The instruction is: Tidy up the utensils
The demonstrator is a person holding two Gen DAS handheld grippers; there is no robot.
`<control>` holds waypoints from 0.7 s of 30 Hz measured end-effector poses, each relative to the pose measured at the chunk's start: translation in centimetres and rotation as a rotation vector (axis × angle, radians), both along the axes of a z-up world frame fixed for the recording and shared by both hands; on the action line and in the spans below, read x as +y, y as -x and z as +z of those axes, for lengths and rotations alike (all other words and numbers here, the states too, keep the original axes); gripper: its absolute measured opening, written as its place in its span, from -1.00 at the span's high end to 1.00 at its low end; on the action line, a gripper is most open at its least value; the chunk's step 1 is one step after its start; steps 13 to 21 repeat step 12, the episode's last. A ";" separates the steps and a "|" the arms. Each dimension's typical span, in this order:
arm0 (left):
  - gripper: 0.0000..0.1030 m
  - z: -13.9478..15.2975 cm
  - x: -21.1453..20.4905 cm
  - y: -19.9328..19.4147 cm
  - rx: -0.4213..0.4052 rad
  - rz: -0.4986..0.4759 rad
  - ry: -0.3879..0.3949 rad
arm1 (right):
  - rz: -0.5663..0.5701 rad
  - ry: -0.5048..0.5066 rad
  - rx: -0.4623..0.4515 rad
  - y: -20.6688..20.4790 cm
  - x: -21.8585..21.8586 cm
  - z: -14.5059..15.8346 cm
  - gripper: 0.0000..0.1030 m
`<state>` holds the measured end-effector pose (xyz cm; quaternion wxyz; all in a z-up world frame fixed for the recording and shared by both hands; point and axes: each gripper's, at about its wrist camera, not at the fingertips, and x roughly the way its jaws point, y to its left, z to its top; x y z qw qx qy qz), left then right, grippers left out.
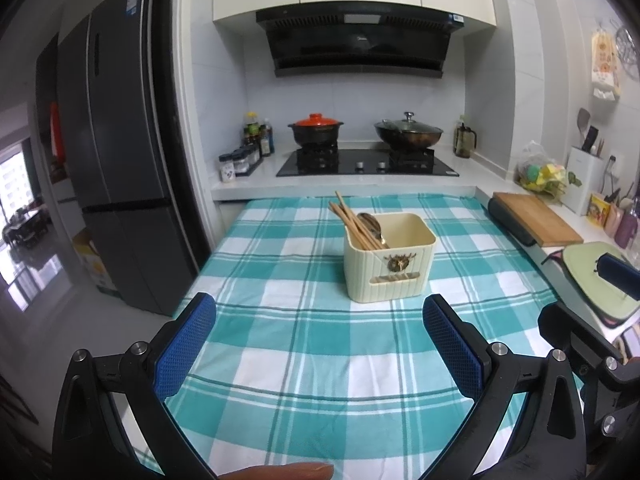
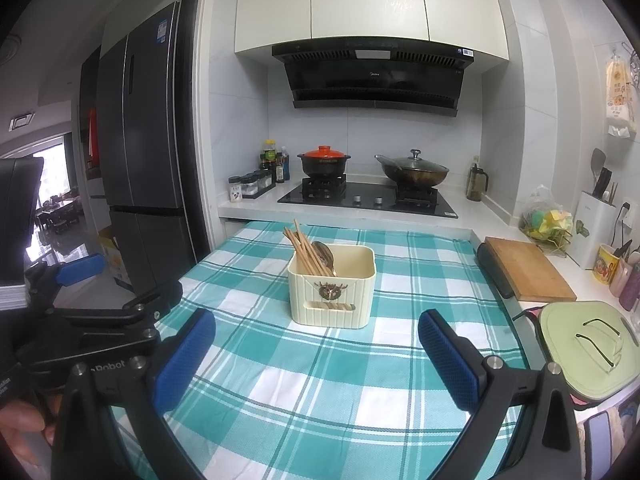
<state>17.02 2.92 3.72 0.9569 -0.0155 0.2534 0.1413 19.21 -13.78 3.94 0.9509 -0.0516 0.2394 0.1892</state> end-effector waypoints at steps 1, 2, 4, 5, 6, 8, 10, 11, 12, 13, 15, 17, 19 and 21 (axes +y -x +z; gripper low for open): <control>-0.99 0.0 0.0 0.0 0.000 0.000 0.000 | -0.001 0.000 0.001 0.0 0.0 0.0 -1.00; -0.99 0.0 -0.1 0.0 0.000 -0.001 0.000 | -0.001 0.000 0.001 0.0 0.0 0.0 -1.00; -0.99 0.0 -0.1 0.0 0.001 -0.002 -0.001 | -0.001 0.000 0.001 0.0 0.0 -0.1 -1.00; -0.99 0.0 -0.1 0.1 -0.001 -0.002 -0.001 | -0.001 0.000 0.001 0.0 0.0 -0.1 -1.00; -0.99 0.0 -0.1 0.2 -0.006 -0.003 0.000 | -0.002 0.000 0.002 0.0 0.0 -0.1 -1.00; -0.99 0.0 0.0 0.4 -0.021 0.007 0.012 | -0.003 -0.001 0.004 0.0 0.0 -0.1 -1.00; -0.99 0.0 0.2 0.6 -0.028 0.011 0.036 | -0.004 -0.002 0.008 0.1 0.0 -0.2 -1.00; -0.99 0.0 0.3 0.5 -0.027 0.005 0.036 | -0.004 -0.002 0.010 0.0 0.0 -0.3 -1.00; -0.99 0.0 0.2 0.5 -0.025 0.003 0.028 | -0.004 -0.003 0.012 0.0 0.0 -0.4 -1.00; -0.99 0.0 0.2 0.5 -0.025 0.003 0.028 | -0.004 -0.003 0.012 0.0 0.0 -0.4 -1.00; -0.99 0.0 0.2 0.5 -0.025 0.003 0.028 | -0.004 -0.003 0.012 0.0 0.0 -0.4 -1.00; -0.99 0.0 0.2 0.5 -0.025 0.003 0.028 | -0.004 -0.003 0.012 0.0 0.0 -0.4 -1.00; -0.99 0.0 0.2 0.5 -0.025 0.003 0.028 | -0.004 -0.003 0.012 0.0 0.0 -0.4 -1.00; -0.99 0.0 0.2 0.5 -0.025 0.003 0.028 | -0.004 -0.003 0.012 0.0 0.0 -0.4 -1.00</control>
